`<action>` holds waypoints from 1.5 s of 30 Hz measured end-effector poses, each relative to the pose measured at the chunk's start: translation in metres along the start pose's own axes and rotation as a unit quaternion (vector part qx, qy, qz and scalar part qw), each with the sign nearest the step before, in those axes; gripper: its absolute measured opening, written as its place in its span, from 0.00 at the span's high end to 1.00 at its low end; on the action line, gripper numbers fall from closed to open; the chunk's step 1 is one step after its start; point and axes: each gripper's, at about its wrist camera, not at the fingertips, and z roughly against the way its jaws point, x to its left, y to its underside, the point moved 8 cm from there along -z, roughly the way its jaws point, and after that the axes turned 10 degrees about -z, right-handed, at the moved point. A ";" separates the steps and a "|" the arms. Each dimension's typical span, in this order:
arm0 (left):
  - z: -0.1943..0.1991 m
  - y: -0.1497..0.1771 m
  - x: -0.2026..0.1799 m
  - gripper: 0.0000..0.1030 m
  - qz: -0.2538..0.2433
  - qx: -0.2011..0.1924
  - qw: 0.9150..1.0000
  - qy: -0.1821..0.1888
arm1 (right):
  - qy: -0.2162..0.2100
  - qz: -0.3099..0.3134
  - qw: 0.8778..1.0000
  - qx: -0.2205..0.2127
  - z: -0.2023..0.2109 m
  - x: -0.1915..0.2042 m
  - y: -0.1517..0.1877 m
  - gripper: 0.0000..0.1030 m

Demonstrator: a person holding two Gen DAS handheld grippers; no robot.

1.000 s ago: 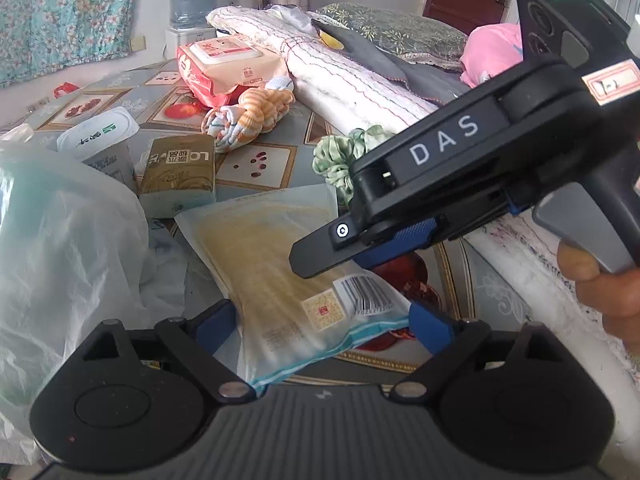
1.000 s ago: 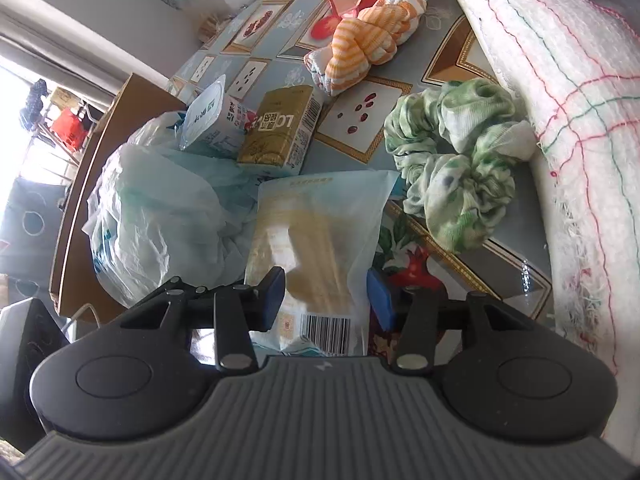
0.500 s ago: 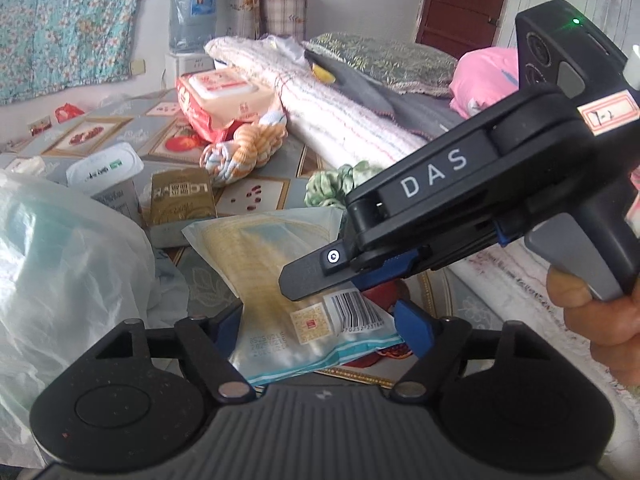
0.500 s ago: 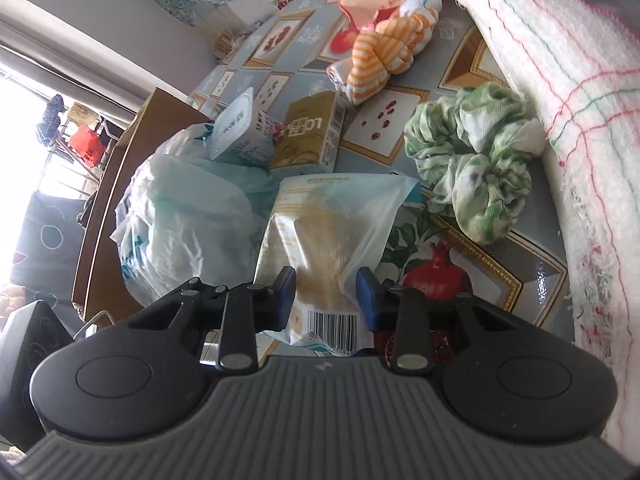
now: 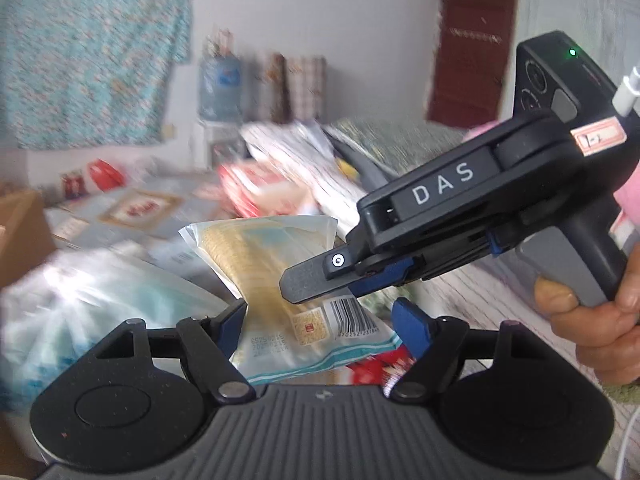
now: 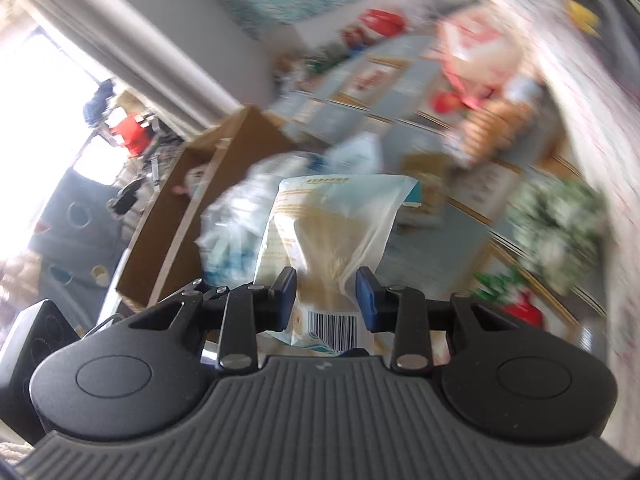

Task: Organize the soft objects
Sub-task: 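Carry the clear bag over the cardboard box with the right tool, then lower the bag into the box and open the right tool, then withdraw the right tool from the box back over the table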

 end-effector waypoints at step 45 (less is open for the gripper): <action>0.020 0.090 0.324 0.47 0.212 0.228 0.940 -0.141 | -0.153 0.081 0.982 0.079 -0.185 0.192 -0.061 0.66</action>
